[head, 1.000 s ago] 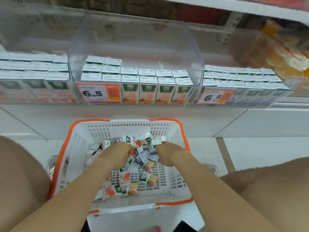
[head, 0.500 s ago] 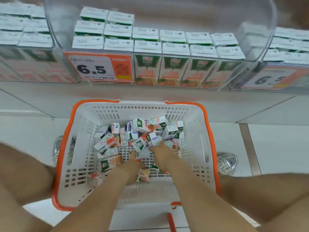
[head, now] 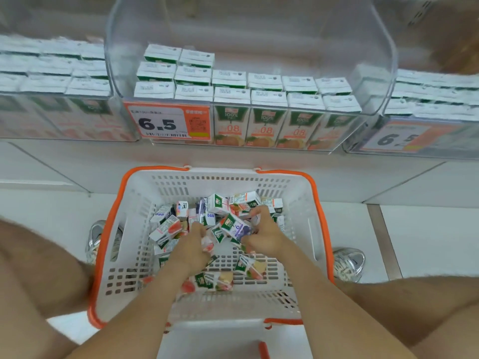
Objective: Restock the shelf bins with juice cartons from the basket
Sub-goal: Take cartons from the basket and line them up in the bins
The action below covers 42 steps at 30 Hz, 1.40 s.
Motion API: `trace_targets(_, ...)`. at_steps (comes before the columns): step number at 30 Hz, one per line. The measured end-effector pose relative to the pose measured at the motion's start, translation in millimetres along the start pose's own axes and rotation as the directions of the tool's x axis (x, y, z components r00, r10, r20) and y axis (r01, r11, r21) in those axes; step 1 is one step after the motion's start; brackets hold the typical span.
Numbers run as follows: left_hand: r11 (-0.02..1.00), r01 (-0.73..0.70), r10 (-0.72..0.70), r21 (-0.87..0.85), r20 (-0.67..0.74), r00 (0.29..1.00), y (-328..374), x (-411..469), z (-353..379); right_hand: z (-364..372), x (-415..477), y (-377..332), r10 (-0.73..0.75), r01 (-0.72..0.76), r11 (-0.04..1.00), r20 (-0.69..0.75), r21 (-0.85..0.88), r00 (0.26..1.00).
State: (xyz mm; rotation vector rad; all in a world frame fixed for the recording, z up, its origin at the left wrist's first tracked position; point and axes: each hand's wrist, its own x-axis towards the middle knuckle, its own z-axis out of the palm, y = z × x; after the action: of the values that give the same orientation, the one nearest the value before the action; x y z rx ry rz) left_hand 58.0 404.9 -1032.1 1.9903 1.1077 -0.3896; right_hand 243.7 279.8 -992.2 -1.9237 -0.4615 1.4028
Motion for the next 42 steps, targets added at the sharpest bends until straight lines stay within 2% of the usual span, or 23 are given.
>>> trace_targets(2, 0.981, 0.054, -0.059, -0.188, -0.019, 0.998, 10.7, -4.7, -18.2, -6.5, -7.0, -4.4, 0.044, -0.05, 0.984, 0.037, 0.17, 0.998)
trace_targets(5, 0.882, 0.075, -0.07, -0.465, 0.029, 0.997, 26.1, -16.7, -47.8, -16.1, -26.4, -10.6, -0.004, 0.005, 0.993, -0.001, 0.116, 1.0)
trace_targets(7, 0.796, 0.077, -0.041, -0.601, 0.073, 0.996, 36.6, -25.3, -64.7, -20.8, -38.6, -18.0, -0.059, 0.057, 0.997, 0.023, 0.06, 0.998)
trace_targets(9, 0.726, 0.048, 0.027, -0.686, 0.098, 0.995, 49.5, -37.3, -79.3, -24.4, -50.7, -31.6, -0.1, 0.1, 0.995, 0.015, -0.025, 0.995)
trace_targets(12, 0.677, -0.025, 0.091, -0.736, 0.051, 0.995, 69.0, -57.0, -96.7, -30.0, -65.8, -58.7, -0.183, 0.18, 0.98, -0.036, -0.081, 0.982)
trace_targets(16, 0.663, -0.134, 0.061, -0.736, -0.126, 0.99, 82.7, -72.8, -113.4, -45.2, -86.9, -97.5, -0.294, 0.282, 0.934, -0.024, -0.218, 0.956)
trace_targets(20, 0.606, -0.202, 0.081, -0.769, -0.193, 0.978, 100.5, -91.8, -128.8, -63.7, -123.0, -147.0, -0.408, 0.363, 0.816, -0.005, -0.45, 0.913)
trace_targets(22, 0.567, -0.256, 0.156, -0.783, -0.203, 0.967, 116.8, -103.7, -132.9, -73.1, -147.3, -172.2, -0.495, 0.421, 0.734, 0.005, -0.533, 0.869)
trace_targets(24, 0.547, -0.309, 0.251, -0.778, -0.199, 0.947, 135.1, -116.7, -136.8, -84.0, -175.5, -192.1, -0.57, 0.472, 0.692, -0.011, -0.546, 0.822)
trace_targets(28, 0.59, -0.486, 0.383, -0.645, -0.306, 0.872, 174.9, -135.3, -148.7, -117.2, -225.2, -216.4, -0.703, 0.534, 0.657, -0.177, -0.532, 0.688)
trace_targets(34, 0.584, -0.699, 0.449, -0.414, -0.552, 0.702, 244.8, -146.9, -159.5, -186.7, -244.9, -234.4, -0.782, 0.488, 0.622, -0.455, -0.612, 0.426)
trace_targets(37, 0.562, -0.756, 0.448, -0.335, -0.645, 0.619, 275.3, -141.6, -168.7, -220.7, -233.6, -240.2, -0.82, 0.432, 0.571, -0.469, -0.698, 0.327)
trace_targets(39, 0.564, -0.772, 0.446, -0.294, -0.678, 0.584, 291.3, -131.3, -173.8, -240.9, -217.5, -244.8, -0.855, 0.354, 0.508, -0.409, -0.785, 0.319)
trace_targets(42, 0.598, -0.767, 0.441, -0.231, -0.704, 0.556, 306.2, -110.3, -176.6, -264.0, -187.2, -252.9, -0.855, 0.226, 0.448, -0.341, -0.865, 0.391)
